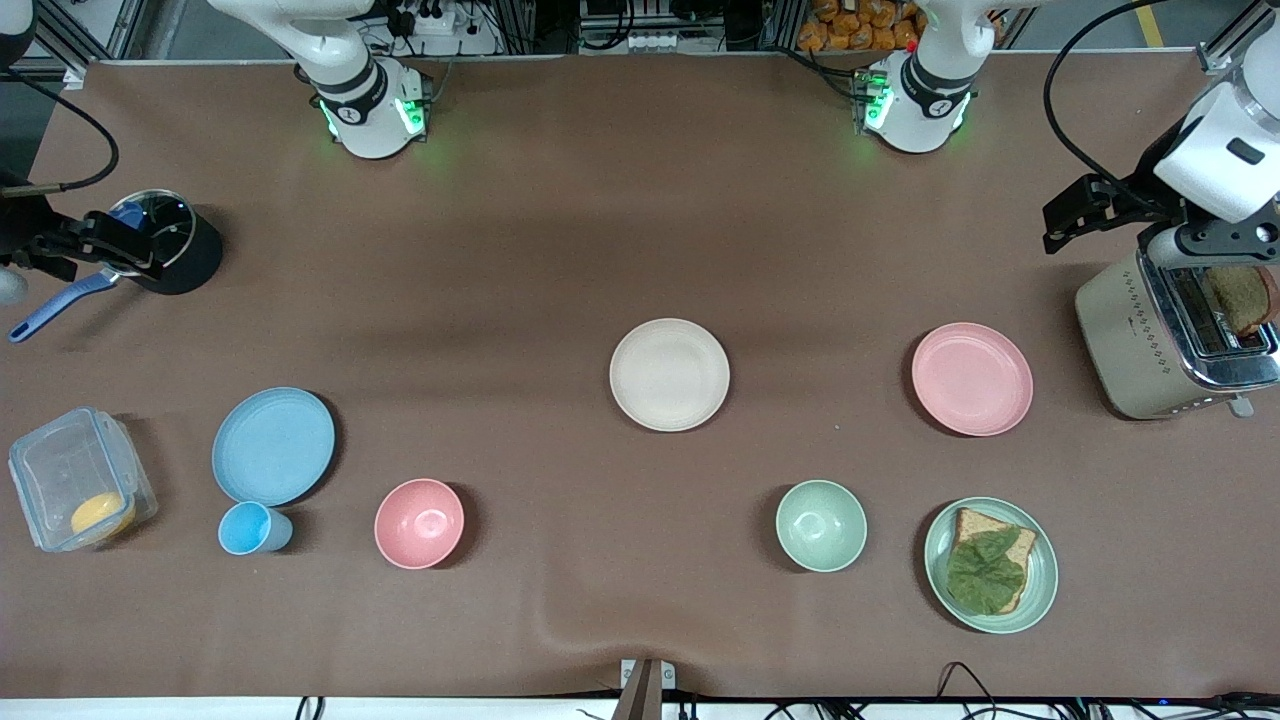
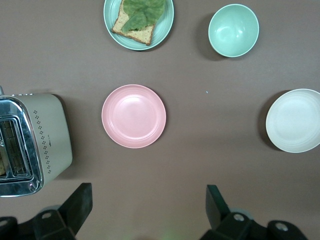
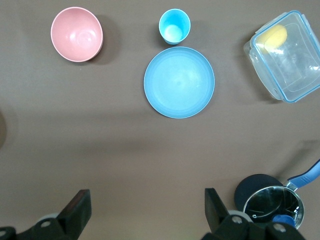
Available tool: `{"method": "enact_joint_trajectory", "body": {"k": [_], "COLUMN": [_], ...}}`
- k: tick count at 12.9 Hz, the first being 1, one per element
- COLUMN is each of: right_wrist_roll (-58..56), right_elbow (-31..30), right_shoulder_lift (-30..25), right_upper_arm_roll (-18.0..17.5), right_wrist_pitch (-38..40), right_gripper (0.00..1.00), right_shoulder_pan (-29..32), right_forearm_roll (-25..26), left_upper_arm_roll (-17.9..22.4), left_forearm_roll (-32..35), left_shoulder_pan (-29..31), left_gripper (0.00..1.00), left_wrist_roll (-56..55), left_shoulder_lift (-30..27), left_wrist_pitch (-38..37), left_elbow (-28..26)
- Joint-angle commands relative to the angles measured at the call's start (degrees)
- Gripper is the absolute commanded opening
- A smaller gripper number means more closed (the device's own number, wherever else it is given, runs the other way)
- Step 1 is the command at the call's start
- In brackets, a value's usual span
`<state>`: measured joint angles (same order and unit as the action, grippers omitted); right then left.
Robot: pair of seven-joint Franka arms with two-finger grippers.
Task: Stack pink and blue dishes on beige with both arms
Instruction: 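Reach the left gripper to the pink plate while the right gripper reaches the blue plate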
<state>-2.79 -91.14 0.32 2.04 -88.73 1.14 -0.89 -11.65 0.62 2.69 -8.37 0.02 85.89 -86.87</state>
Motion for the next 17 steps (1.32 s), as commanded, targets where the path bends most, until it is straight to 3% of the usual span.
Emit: {"method": "enact_joint_trajectory", "body": {"k": [1,4,7,12,15,17], "right_wrist_roll": [0.5,0.5,0.5,0.5,0.3,0.2], "right_elbow": [0.3,0.3,0.2,-1.6,-6.8,-6.9], "right_shoulder_lift": [-0.4,-0.4,-0.4,3.4,4.8,7.2], "right_upper_arm_roll": [-0.7,-0.7,-0.7,-0.5,-0.5,-0.5], "right_wrist_pitch": [0.7,0.7,0.7,-2.0,-8.7,-9.1], "right_gripper": [1.0,1.0,1.0,1.0,1.0,1.0], "right_shoulder_pan": [0.7,0.7,0.7,2.4,3.3,4.1], "right_forearm_roll": [0.5,0.5,0.5,0.7,0.8,0.8], "left_upper_arm_roll": [1.0,0.8,0.9,0.9,0.9,0.9], "left_forearm_roll": [-0.3,2.2,2.4,2.9,2.9,5.0], "left_shoulder_pan": [-0.3,0.9,2.1,6.0,9.0,11.1], "left_gripper": [1.0,1.0,1.0,1.0,1.0,1.0], "left_wrist_roll": [0.5,0.1,0.7,0.1,1.0,1.1], "left_shoulder_lift": [0.0,1.0,6.4,6.3,9.2,13.0], "left_wrist_pitch": [-1.4,-1.4,-0.5,26.3,38.3,42.9], "left_elbow": [1.1,1.1,-1.0,-25.4,-33.7,-35.0]}}
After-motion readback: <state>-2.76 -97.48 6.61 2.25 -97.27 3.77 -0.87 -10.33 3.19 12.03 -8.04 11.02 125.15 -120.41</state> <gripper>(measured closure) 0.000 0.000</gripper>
